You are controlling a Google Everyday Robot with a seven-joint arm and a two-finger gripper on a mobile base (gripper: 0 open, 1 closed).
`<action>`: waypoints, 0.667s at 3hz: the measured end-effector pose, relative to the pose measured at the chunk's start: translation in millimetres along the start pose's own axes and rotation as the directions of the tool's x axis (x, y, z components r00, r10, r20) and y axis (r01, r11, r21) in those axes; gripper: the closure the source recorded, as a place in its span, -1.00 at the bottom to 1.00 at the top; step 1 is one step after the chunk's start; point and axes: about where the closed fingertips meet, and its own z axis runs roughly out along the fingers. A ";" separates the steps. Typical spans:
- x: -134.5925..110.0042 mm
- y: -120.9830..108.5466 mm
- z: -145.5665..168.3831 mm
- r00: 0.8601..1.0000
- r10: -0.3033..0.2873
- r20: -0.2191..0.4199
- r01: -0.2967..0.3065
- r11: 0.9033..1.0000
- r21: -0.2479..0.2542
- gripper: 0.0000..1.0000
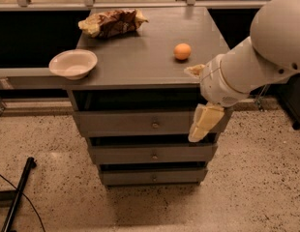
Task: Open top drawer
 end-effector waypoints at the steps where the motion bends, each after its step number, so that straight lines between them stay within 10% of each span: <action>1: 19.0 12.7 24.0 0.992 -0.036 -0.120 0.034 0.999 -0.018 -1.00; 2: 44.3 25.3 46.6 0.978 -0.086 -0.192 0.081 0.996 -0.033 -1.00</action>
Offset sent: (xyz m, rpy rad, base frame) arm 0.0004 -0.0387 -0.1067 -0.3174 -0.0155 0.0209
